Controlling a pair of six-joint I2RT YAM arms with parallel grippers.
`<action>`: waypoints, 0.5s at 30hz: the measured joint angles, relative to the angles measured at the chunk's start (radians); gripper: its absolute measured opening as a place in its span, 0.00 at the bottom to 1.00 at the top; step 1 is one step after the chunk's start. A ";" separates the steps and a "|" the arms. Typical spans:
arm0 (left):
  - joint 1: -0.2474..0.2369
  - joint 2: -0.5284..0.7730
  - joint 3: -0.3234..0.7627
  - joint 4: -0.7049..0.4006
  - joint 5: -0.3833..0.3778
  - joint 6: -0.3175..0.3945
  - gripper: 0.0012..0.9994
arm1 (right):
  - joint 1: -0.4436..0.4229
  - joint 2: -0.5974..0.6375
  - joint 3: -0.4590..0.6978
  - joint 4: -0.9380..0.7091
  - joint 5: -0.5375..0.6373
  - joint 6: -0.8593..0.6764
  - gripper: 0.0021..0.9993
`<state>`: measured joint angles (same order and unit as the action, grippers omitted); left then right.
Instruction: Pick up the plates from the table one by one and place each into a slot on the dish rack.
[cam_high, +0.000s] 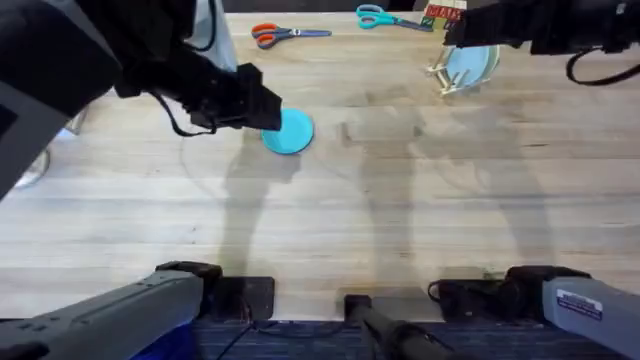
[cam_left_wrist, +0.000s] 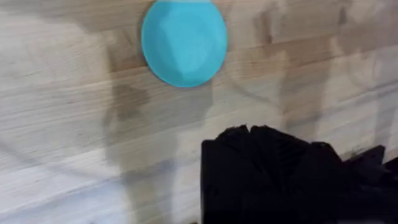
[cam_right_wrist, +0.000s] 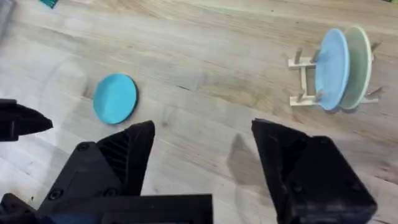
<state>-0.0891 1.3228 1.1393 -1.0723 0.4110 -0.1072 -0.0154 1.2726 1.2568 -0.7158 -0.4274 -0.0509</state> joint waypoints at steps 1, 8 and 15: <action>0.017 0.000 -0.012 0.010 0.009 0.002 0.07 | 0.000 0.000 0.000 0.000 0.000 0.000 0.93; 0.109 0.000 -0.056 0.094 0.043 0.024 0.04 | 0.000 0.000 0.000 0.000 0.000 0.000 0.94; 0.122 0.032 -0.058 0.129 0.068 0.026 0.04 | 0.000 0.000 0.000 -0.001 0.000 0.000 0.94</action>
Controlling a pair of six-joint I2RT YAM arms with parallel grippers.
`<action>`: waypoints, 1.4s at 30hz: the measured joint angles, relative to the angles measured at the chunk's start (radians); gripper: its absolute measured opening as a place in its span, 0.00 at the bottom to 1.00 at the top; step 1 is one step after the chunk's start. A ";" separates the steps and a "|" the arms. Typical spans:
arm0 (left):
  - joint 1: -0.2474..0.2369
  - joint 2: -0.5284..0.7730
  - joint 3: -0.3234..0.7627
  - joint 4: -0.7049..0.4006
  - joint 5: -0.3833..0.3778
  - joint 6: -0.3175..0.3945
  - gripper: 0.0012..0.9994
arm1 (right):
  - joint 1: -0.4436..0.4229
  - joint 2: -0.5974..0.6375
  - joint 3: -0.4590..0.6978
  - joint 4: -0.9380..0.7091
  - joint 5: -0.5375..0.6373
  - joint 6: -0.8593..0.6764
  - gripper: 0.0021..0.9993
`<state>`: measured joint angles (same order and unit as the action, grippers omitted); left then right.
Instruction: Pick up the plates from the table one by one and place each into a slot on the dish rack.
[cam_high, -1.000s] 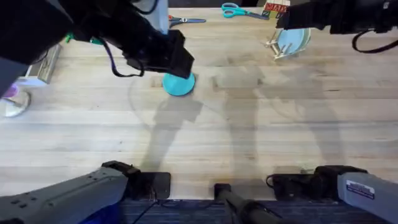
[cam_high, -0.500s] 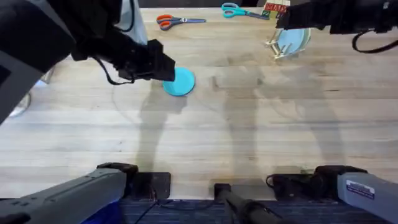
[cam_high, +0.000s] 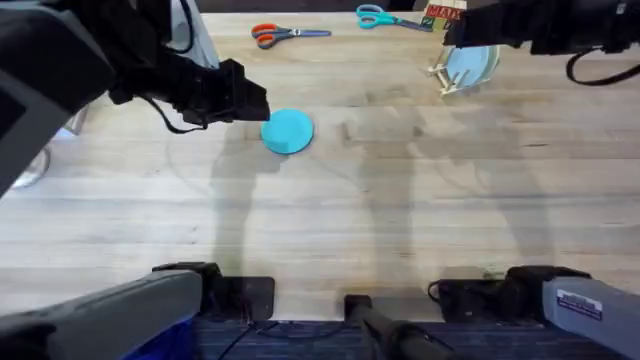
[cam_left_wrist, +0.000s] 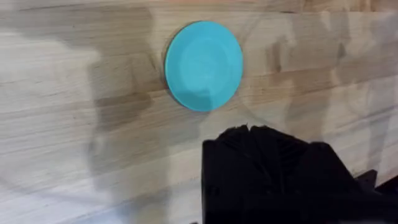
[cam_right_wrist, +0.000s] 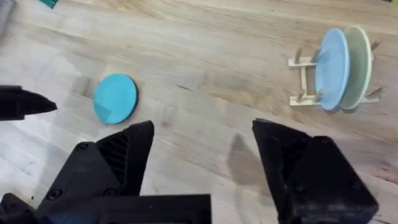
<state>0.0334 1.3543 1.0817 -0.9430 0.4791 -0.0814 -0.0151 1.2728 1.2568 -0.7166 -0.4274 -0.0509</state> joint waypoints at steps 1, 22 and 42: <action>0.000 0.013 0.000 0.006 0.004 0.000 0.04 | 0.000 0.000 0.000 0.000 0.000 0.000 0.94; 0.048 0.272 0.000 0.102 0.113 0.052 0.04 | 0.000 0.000 0.000 -0.007 0.000 0.002 0.96; 0.124 0.293 0.000 0.140 0.163 0.082 0.04 | 0.000 0.000 0.000 -0.019 0.000 0.003 0.96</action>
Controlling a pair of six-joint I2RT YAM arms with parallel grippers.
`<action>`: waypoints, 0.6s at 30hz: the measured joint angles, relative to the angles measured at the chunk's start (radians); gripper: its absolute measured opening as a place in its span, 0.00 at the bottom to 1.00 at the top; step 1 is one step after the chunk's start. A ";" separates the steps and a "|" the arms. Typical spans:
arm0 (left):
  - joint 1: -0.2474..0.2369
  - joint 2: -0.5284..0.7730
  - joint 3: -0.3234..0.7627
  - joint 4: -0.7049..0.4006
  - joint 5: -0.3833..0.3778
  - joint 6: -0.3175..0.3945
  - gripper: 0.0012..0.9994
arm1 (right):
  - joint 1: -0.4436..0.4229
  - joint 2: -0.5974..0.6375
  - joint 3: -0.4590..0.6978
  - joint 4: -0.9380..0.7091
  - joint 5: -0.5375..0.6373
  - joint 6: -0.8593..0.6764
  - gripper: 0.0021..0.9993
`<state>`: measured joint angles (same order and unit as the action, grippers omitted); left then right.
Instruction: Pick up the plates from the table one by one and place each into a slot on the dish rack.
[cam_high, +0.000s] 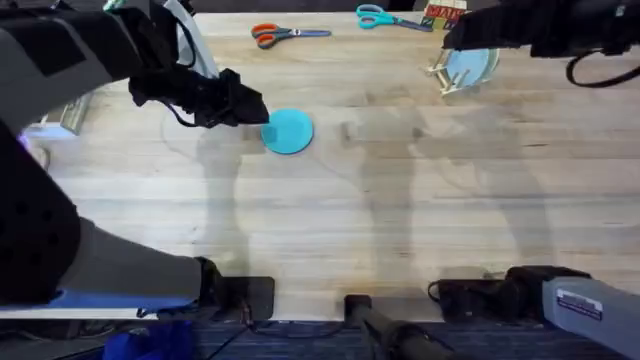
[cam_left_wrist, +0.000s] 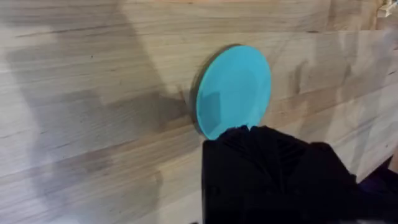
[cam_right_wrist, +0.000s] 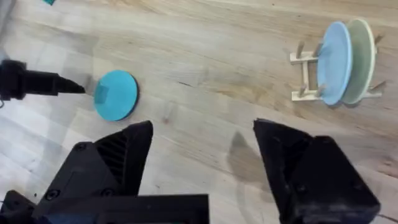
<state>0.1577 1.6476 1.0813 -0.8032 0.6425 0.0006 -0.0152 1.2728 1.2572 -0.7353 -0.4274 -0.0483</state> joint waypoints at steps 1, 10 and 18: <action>0.000 0.005 0.000 0.001 0.002 0.000 0.04 | 0.000 0.000 0.000 0.000 0.000 0.000 0.96; 0.000 0.062 0.000 0.020 0.006 0.000 0.04 | 0.000 0.000 0.000 0.000 0.000 0.000 0.96; 0.000 0.062 0.000 0.031 0.010 0.000 0.04 | 0.000 0.000 0.000 0.000 0.000 0.000 0.96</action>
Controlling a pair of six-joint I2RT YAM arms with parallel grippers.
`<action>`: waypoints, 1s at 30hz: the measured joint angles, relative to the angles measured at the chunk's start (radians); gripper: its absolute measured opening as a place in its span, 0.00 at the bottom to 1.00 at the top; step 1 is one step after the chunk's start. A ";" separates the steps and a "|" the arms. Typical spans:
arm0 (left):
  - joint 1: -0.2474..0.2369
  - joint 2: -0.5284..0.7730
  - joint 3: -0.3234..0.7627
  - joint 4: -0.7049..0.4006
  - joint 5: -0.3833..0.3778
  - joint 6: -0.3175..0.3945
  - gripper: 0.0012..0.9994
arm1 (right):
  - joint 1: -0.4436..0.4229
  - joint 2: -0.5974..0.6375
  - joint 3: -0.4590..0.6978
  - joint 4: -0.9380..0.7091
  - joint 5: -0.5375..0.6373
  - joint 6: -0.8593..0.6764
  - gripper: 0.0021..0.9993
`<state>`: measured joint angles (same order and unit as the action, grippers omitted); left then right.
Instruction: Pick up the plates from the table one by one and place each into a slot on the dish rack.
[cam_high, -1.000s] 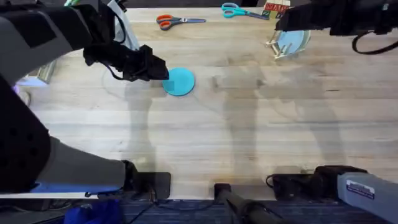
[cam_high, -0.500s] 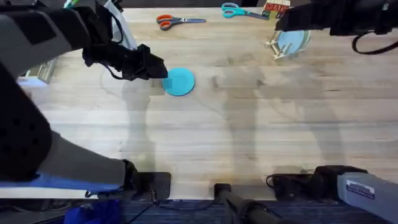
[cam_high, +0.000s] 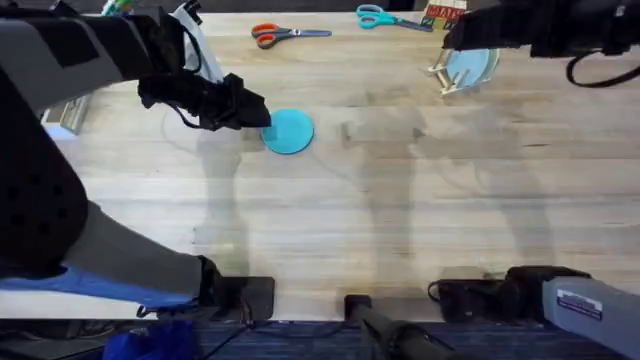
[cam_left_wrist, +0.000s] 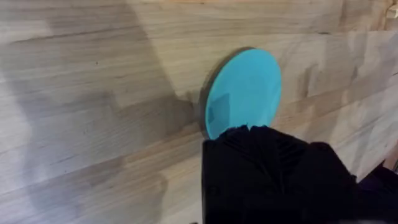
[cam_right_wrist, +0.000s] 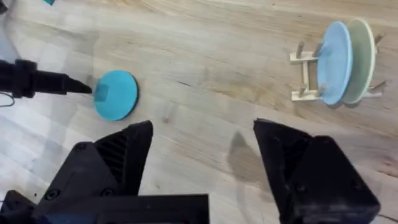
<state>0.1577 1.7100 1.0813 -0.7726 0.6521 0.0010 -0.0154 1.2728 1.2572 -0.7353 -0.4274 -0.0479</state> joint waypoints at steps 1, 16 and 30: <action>0.000 0.000 0.000 0.003 0.000 0.000 0.04 | 0.000 0.000 0.000 0.000 0.000 0.000 0.96; 0.007 0.142 0.002 0.081 0.047 0.000 0.04 | 0.000 0.000 0.000 0.000 0.000 0.004 0.96; 0.040 0.315 0.048 0.124 0.326 -0.001 0.04 | 0.000 0.000 0.000 0.000 0.000 0.018 0.96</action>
<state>0.1974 2.0248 1.1290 -0.6483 0.9781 0.0001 -0.0151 1.2728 1.2572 -0.7353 -0.4274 -0.0296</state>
